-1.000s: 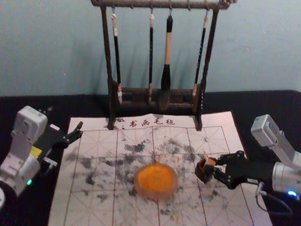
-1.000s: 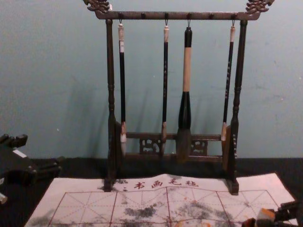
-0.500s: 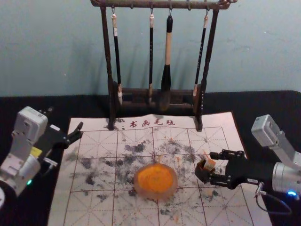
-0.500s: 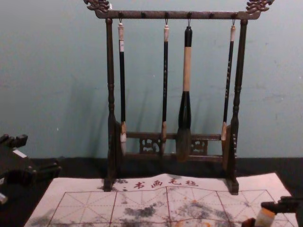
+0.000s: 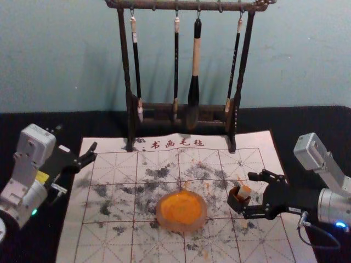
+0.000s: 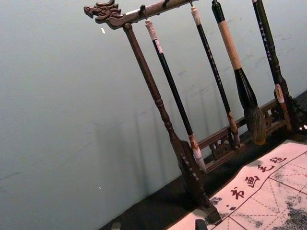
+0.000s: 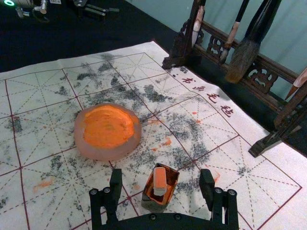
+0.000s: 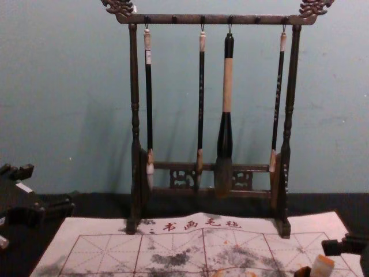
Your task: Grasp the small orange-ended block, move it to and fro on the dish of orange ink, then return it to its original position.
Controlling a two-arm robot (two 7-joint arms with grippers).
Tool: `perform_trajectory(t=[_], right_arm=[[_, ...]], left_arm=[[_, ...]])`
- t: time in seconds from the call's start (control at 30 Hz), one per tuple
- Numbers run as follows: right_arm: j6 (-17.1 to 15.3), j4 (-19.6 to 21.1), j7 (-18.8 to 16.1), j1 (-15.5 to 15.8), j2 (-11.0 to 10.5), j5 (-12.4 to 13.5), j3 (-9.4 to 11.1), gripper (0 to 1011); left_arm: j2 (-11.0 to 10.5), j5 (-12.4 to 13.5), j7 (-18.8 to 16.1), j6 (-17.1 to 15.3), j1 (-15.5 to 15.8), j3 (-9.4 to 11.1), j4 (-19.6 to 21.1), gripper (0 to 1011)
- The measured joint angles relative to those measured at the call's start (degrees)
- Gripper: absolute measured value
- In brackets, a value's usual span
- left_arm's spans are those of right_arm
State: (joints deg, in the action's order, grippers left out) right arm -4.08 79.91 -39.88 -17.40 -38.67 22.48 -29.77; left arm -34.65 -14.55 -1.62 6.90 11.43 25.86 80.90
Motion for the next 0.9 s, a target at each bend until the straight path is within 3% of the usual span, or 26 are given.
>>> perform_trajectory(t=[0.17, 0.4, 0.47, 0.57, 0.73, 0.9], right_arm=[[0.63, 0.54, 0.77, 0.34, 0.00, -0.14, 0.36, 1003], [4.14, 3.70, 5.68, 3.02, 0.63, -0.24, 3.63, 1003], [6.71, 5.62, 9.59, 5.23, 1.64, -0.24, 6.22, 1003], [9.37, 7.09, 14.48, 7.25, 2.55, -1.95, 8.01, 1003], [13.64, 8.62, 27.05, 11.52, 5.89, -7.24, 12.08, 1003], [14.87, 7.31, 34.33, 13.62, 8.37, -11.60, 13.57, 1003]], left_arm=[[0.00, 0.00, 0.00, 0.00, 0.00, 0.00, 0.00, 1001], [0.00, 0.00, 0.00, 0.00, 0.00, 0.00, 0.00, 1001], [0.00, 0.00, 0.00, 0.00, 0.00, 0.00, -0.01, 1001], [0.00, 0.00, 0.00, 0.00, 0.00, 0.00, -0.01, 1001], [0.00, 0.00, 0.00, 0.00, 0.00, 0.00, -0.01, 1001], [0.00, 0.00, 0.00, 0.00, 0.00, 0.00, -0.01, 1001]])
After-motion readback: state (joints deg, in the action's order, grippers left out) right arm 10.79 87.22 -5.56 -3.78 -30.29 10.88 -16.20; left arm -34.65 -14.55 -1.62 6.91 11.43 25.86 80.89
